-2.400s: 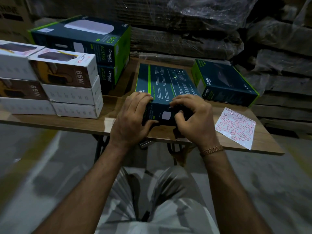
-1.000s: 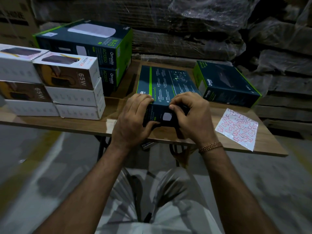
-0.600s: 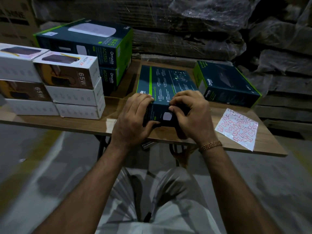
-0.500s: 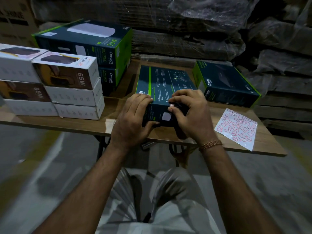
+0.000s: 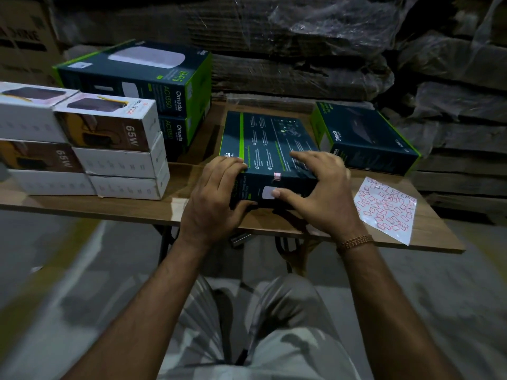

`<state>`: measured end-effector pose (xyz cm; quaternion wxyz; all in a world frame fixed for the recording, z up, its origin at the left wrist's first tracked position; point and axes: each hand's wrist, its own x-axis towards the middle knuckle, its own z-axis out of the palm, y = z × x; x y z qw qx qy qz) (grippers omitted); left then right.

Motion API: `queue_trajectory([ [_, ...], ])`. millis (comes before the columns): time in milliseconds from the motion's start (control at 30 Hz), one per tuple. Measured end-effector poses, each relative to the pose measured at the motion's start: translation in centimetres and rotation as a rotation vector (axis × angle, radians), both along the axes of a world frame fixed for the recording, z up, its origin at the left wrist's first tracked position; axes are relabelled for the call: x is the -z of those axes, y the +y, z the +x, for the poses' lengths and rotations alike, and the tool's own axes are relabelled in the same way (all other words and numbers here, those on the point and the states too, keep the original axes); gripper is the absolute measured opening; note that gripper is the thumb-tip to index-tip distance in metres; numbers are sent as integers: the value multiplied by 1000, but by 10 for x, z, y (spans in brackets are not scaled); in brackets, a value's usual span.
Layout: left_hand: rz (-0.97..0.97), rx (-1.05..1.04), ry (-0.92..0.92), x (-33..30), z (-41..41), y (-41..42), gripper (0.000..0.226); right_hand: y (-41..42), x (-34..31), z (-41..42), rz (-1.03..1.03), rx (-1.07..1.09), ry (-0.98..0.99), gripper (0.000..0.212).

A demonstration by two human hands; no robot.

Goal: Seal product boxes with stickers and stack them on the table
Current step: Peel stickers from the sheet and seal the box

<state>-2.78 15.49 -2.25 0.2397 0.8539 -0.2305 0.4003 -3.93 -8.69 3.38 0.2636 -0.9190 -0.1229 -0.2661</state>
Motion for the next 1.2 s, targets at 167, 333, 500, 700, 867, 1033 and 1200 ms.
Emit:
queue_trajectory([
  [167,58,9,-42,-1,0,-1,72,-6,12,-6,119,122,-31,69],
  [333,44,63,-74,0,0,-6,68,2,25,-14,312,270,121,95],
  [500,-50,119,-67,5,-13,-16,67,-5,11,-18,701,372,275,94],
  [700,-413,89,332,-12,-28,-27,96,-32,-4,1,782,275,586,66],
  [867,-951,-18,961,-49,14,-13,112,-34,-4,5,871,40,743,54],
  [1033,-916,50,1165,-77,52,1,115,-39,1,6,873,-114,666,75],
  [1200,-1034,246,849,-100,56,-7,48,-41,-13,8,707,-163,529,80],
])
